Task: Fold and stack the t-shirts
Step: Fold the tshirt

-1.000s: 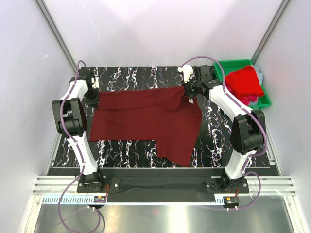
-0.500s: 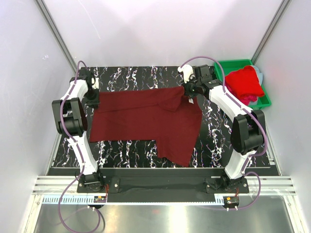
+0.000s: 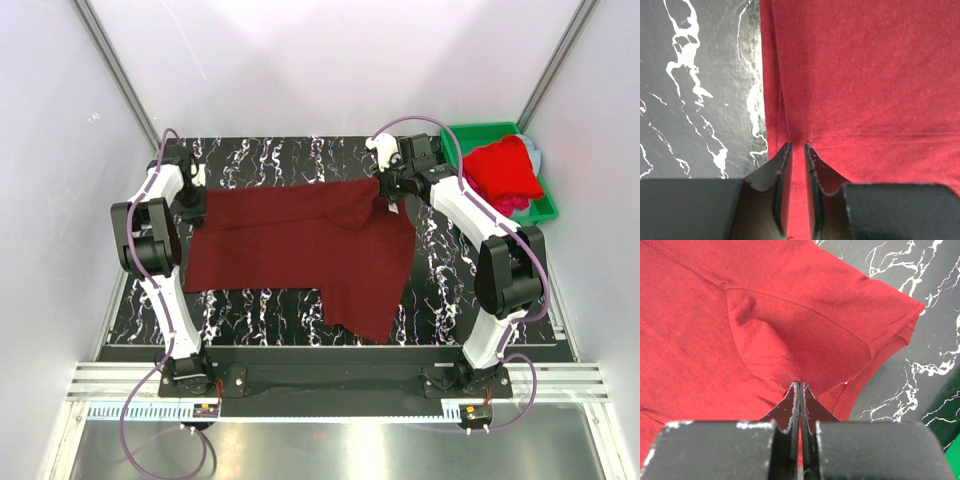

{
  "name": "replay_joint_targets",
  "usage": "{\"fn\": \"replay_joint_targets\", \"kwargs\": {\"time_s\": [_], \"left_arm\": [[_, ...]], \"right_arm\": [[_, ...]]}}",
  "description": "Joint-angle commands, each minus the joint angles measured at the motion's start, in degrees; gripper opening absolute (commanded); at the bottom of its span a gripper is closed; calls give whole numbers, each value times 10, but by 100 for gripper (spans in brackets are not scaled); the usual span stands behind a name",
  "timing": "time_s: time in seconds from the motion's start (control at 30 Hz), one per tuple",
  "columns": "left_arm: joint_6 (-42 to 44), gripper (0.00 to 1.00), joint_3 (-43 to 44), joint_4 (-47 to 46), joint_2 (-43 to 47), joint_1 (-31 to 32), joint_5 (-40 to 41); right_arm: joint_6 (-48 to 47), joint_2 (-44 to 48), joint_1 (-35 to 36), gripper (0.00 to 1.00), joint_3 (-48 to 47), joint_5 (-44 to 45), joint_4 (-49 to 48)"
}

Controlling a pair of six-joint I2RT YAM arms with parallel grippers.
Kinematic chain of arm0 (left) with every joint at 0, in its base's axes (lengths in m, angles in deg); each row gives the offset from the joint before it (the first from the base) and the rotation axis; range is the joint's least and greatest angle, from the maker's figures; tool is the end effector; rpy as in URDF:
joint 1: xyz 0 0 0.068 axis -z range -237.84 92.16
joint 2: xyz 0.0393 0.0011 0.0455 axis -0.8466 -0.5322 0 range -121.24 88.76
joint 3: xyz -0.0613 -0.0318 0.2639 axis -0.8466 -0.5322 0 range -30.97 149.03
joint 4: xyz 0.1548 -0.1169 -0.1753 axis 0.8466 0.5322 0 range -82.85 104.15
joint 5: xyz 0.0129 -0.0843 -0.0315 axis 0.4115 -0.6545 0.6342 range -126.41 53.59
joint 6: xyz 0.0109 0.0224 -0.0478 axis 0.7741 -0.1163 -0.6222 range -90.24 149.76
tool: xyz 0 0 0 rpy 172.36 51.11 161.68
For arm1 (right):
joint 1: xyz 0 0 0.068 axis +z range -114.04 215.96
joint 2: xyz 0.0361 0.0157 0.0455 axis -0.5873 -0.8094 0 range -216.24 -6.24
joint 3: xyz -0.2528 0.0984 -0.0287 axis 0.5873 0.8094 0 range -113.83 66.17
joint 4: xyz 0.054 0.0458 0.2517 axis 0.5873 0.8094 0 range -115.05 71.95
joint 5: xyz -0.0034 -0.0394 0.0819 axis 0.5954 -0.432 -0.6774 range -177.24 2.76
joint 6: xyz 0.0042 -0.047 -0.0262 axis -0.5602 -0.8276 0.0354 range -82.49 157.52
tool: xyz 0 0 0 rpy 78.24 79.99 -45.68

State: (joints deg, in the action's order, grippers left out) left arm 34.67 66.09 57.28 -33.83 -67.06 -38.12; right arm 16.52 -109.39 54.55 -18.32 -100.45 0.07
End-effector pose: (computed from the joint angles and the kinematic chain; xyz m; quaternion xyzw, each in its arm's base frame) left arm 0.4308 0.0688 0.1783 -0.0354 0.9914 0.0006 0.1257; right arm 0.3859 0.1383 0.2738 -0.3519 0.8444 0.0976 0.3920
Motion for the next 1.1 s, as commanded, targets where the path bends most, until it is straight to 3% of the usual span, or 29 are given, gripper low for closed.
{"fn": "replay_joint_targets", "kwargs": {"time_s": [0.0, 0.83, 1.0, 1.07], "left_arm": [[2, 20, 31, -4, -5, -1, -1], [0, 19, 27, -6, -20, -2, 4], [-2, 2, 26, -6, -15, -3, 1], [-2, 0, 26, -5, -13, -2, 0]], "right_arm": [[-6, 11, 2, 0, 0, -8, -20], [-6, 7, 3, 0, -2, -9, -20], [-6, 6, 2, 0, -4, -9, -19], [-6, 5, 2, 0, -4, -9, -21]]}}
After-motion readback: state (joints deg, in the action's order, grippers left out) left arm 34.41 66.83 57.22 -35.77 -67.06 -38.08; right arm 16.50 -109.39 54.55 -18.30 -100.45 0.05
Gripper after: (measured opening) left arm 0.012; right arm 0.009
